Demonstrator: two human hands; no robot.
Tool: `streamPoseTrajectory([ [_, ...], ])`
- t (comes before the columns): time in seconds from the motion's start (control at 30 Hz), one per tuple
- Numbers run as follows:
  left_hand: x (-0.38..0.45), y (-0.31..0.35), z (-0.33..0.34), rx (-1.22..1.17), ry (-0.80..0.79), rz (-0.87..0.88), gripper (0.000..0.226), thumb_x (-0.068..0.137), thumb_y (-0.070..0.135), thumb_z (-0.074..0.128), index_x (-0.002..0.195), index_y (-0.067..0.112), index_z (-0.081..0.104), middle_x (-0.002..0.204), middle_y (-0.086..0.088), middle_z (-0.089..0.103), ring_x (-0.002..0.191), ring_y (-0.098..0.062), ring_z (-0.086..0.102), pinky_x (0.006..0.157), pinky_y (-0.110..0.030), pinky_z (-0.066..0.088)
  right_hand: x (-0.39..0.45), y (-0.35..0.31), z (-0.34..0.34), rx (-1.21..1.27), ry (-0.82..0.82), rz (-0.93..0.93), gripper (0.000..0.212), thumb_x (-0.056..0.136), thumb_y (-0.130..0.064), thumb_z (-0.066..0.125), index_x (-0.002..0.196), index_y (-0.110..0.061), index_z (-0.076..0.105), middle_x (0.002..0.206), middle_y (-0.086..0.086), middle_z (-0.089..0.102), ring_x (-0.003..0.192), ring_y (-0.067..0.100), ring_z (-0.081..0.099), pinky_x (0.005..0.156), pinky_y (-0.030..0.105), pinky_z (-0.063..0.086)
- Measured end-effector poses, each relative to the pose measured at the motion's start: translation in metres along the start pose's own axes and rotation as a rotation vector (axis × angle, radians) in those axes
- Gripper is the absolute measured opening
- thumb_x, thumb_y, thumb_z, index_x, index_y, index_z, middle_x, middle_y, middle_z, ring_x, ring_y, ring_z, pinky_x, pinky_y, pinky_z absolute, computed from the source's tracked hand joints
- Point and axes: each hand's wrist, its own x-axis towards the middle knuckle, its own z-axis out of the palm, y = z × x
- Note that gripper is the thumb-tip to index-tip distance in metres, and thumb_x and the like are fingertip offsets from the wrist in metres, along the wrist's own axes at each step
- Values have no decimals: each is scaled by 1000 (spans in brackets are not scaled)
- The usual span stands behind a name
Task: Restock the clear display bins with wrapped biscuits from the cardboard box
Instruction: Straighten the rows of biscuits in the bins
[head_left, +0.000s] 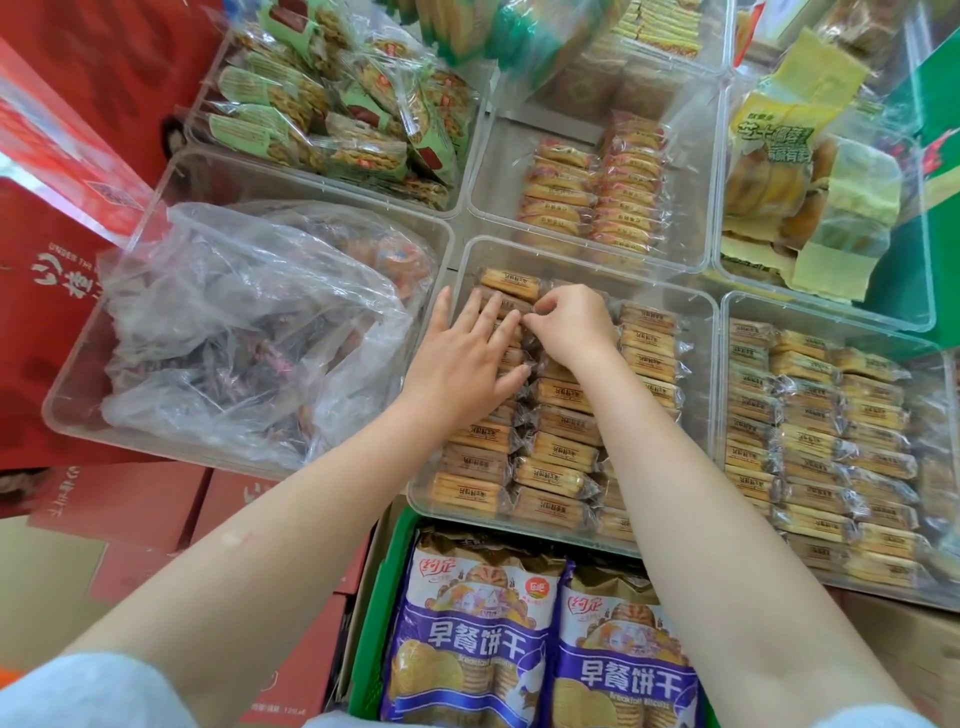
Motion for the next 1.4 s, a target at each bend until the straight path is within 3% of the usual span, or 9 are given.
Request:
streamPoseTrajectory([
  [0.27, 1, 1, 3, -23, 17, -19, 78, 100, 65, 14, 161, 18, 17, 167, -8, 17, 154, -28, 15, 124, -55, -1, 2, 2, 4, 119, 9, -73, 26, 98, -21, 59, 118, -16, 74, 126, 0, 70, 115, 18, 63, 93, 29, 50],
  [0.43, 11, -4, 0, -12, 52, -19, 69, 101, 60, 27, 156, 19, 34, 161, -9, 34, 147, -29, 32, 124, -54, 6, -2, 2, -4, 126, 55, -90, 23, 98, -24, 56, 110, -19, 75, 110, -1, 73, 99, 19, 66, 80, 29, 52],
  [0.53, 13, -5, -1, -36, 93, -11, 67, 100, 61, 31, 154, 21, 35, 162, -11, 31, 149, -29, 27, 123, -55, 6, -8, 5, -5, 190, 157, -63, 32, 99, -22, 49, 128, -24, 64, 119, 0, 70, 99, 20, 64, 75, 30, 51],
  [0.67, 15, -5, 0, 2, 48, 8, 73, 100, 66, 20, 161, 25, 16, 169, -8, 8, 156, -27, 4, 123, -56, -2, -13, 0, -4, -153, 21, -62, 51, 102, -19, 41, 152, -29, 39, 130, 5, 64, 108, 27, 63, 70, 32, 39],
  [0.97, 16, -5, -2, -54, 26, -27, 72, 101, 65, 23, 161, 25, 19, 168, -9, 17, 154, -29, 14, 123, -51, 2, -14, -22, -8, -398, 8, -8, 28, 102, -21, 44, 127, -13, 52, 117, 10, 66, 105, 30, 64, 70, 34, 42],
  [1.03, 16, -5, -2, -71, 32, -27, 71, 101, 64, 24, 160, 25, 20, 167, -9, 19, 154, -29, 14, 123, -51, 2, -11, -22, -10, -266, -64, 2, 32, 101, -19, 44, 131, -13, 53, 116, 10, 67, 102, 29, 65, 73, 35, 46],
  [1.1, 15, -5, -2, -83, 36, -22, 71, 100, 63, 25, 160, 24, 21, 167, -10, 19, 154, -28, 13, 123, -51, 2, -7, -21, -12, 45, -187, 73, 38, 99, -14, 43, 135, -12, 53, 90, 10, 71, 77, 25, 66, 67, 33, 51],
  [1.2, 15, -5, -3, -90, 40, -23, 72, 100, 63, 26, 160, 24, 20, 168, -11, 16, 155, -28, 9, 123, -51, 3, -5, -15, -15, 512, -272, 198, 41, 95, -6, 43, 134, -12, 55, 55, 7, 58, 41, 17, 39, 43, 26, 31],
  [1.4, 15, -6, -3, -106, 35, -17, 73, 100, 64, 26, 161, 25, 17, 169, -9, 10, 156, -25, 5, 123, -51, 7, -9, -1, -14, 936, -429, 248, 62, 94, -1, 38, 153, -19, 37, 52, 1, 44, 39, 10, 30, 49, 28, 21],
])
